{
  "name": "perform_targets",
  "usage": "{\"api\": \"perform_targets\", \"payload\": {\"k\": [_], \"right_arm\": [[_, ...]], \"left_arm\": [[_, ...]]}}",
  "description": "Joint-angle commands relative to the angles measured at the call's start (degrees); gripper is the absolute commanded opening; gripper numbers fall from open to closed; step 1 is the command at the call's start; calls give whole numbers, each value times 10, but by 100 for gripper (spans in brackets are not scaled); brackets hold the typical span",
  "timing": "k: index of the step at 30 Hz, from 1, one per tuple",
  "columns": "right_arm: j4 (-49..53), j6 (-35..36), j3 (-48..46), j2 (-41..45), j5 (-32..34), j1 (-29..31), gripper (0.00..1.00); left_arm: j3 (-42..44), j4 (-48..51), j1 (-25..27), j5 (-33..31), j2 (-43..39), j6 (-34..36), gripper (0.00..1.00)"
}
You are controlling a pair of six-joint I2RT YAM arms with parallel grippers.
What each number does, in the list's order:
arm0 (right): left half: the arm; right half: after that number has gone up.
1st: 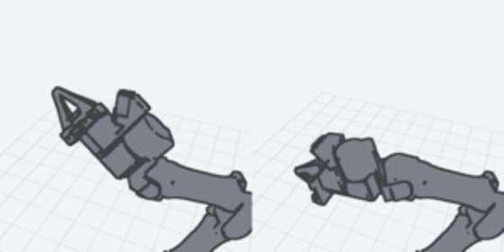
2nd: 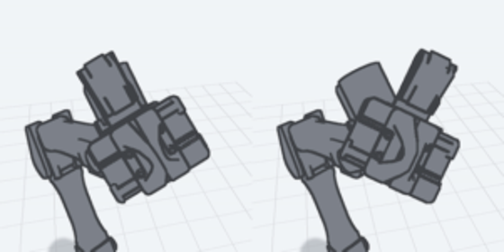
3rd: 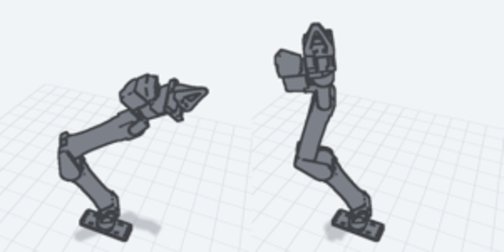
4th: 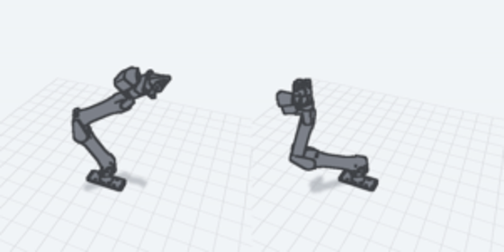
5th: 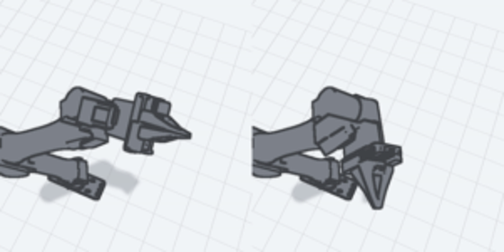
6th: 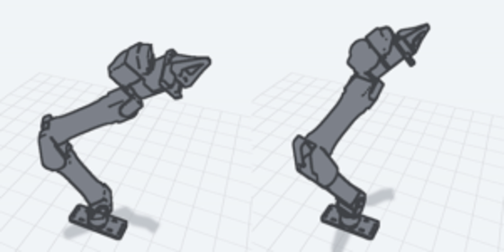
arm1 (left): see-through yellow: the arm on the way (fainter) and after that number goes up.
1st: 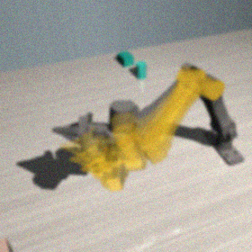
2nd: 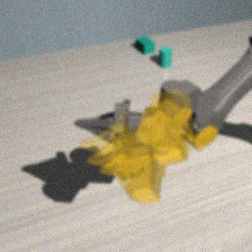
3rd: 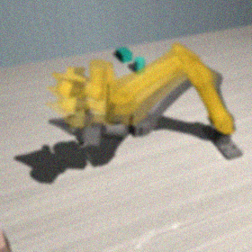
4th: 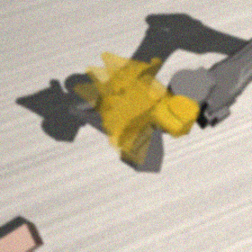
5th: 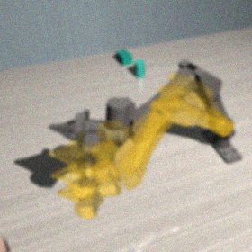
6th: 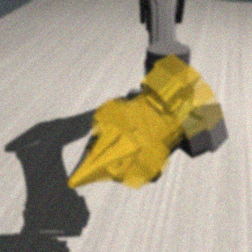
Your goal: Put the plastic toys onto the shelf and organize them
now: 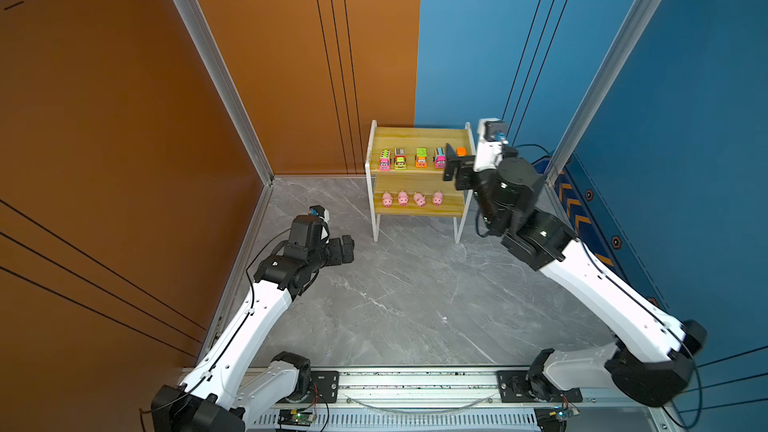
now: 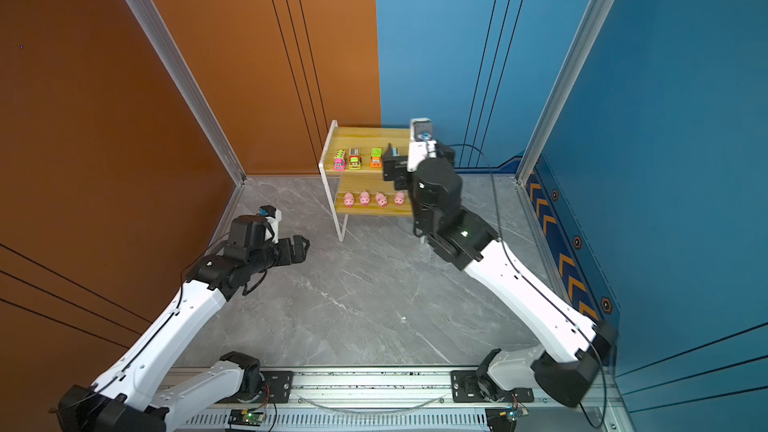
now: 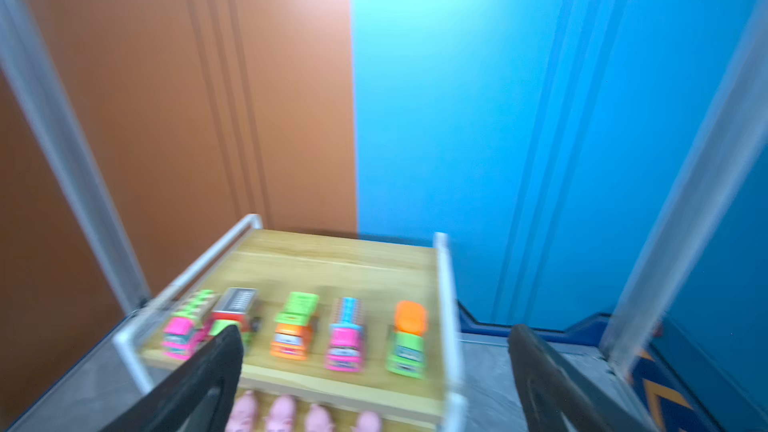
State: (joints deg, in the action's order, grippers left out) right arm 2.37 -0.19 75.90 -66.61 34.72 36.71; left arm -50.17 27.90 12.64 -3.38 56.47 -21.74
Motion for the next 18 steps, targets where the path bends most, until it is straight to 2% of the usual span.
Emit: {"api": "perform_targets", "payload": {"k": [1,4,6,8,10,13,14,16,18], "right_arm": [[-39,-36,-221,106,-22,-77,100],[-68,-56,-402,199,-43,-156,100],[-129,-48,-504,234,-61,-193,100],[-198,-61,-575,229,-100,-245,100],[-276,-67,-617,193,-137,-287,100],[-415,-41,-657,103,-154,-312,100],[-466,-38,-667,63,-165,-324,100],[-591,-38,-687,-17,-189,-340,100],[-686,-41,-691,-76,-203,-343,100]], "left_arm": [[63,-113,-35,-135,-26,-41,98],[102,-183,-75,-212,11,-5,98],[126,-236,-116,-202,52,24,98],[146,-279,-153,-173,101,45,98],[160,-342,-152,-164,134,93,98],[228,-555,-126,-150,181,201,98],[240,-597,-128,-129,207,212,98],[246,-637,-121,-100,243,226,98],[234,-631,-117,-70,251,219,98]]}}
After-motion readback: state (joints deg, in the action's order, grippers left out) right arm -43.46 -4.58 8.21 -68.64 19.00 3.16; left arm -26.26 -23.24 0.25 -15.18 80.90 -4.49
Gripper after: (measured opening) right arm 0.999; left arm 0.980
